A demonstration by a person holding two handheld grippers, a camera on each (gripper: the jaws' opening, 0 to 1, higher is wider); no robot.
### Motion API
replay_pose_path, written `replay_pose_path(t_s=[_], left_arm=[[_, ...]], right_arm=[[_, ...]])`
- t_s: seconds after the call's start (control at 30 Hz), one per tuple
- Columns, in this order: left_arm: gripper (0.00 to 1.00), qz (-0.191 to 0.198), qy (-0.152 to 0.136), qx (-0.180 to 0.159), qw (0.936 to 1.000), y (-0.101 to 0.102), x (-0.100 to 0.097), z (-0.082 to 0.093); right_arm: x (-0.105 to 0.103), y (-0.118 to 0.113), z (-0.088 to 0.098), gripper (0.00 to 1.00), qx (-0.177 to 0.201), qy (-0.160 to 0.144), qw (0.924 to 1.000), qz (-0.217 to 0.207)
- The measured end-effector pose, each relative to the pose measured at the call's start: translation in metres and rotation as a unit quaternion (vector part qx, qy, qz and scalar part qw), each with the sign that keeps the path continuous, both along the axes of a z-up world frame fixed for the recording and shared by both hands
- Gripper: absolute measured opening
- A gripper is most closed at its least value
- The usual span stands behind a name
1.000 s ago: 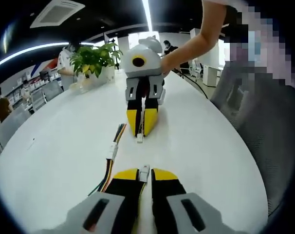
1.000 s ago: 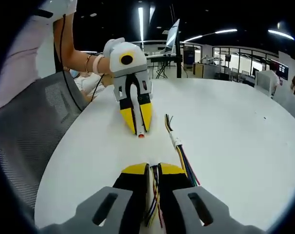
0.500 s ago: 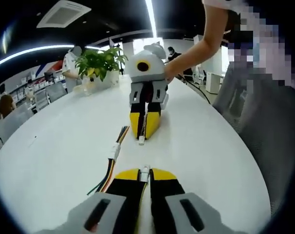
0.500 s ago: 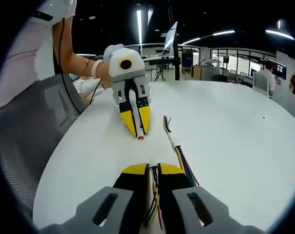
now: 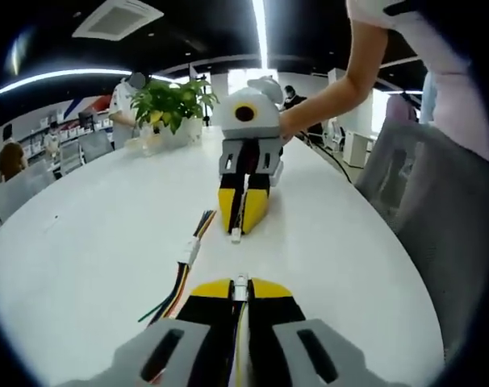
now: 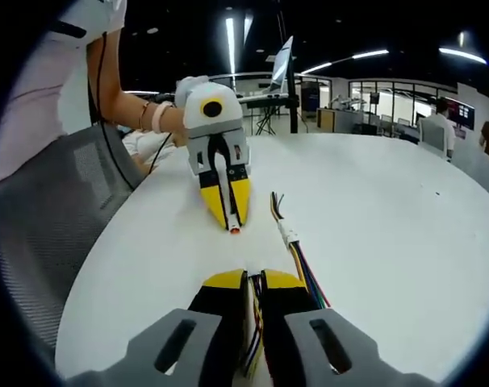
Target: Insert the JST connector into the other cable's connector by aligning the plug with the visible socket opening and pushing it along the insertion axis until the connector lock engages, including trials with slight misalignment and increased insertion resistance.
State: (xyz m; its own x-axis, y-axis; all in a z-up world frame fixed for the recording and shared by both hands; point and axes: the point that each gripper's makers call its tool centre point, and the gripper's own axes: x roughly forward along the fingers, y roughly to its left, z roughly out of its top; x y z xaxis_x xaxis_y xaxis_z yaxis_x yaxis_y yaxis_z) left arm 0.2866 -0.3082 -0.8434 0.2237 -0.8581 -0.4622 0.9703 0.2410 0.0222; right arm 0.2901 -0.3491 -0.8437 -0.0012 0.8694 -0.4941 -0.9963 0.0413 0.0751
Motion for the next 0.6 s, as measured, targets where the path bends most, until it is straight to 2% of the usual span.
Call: replay_pose_path(t_s=[0.4, 0.6], left_arm=[[0.0, -0.012, 0.001, 0.015, 0.9998, -0.005, -0.002, 0.002], [0.0, -0.014, 0.005, 0.007, 0.9999, -0.01, -0.003, 0.009]], right_arm=[[-0.003, 0.004, 0.009, 0.03, -0.001, 0.003, 1.0, 0.005], [-0.001, 0.008, 0.017, 0.03, 0.002, -0.007, 0.9999, 0.008]])
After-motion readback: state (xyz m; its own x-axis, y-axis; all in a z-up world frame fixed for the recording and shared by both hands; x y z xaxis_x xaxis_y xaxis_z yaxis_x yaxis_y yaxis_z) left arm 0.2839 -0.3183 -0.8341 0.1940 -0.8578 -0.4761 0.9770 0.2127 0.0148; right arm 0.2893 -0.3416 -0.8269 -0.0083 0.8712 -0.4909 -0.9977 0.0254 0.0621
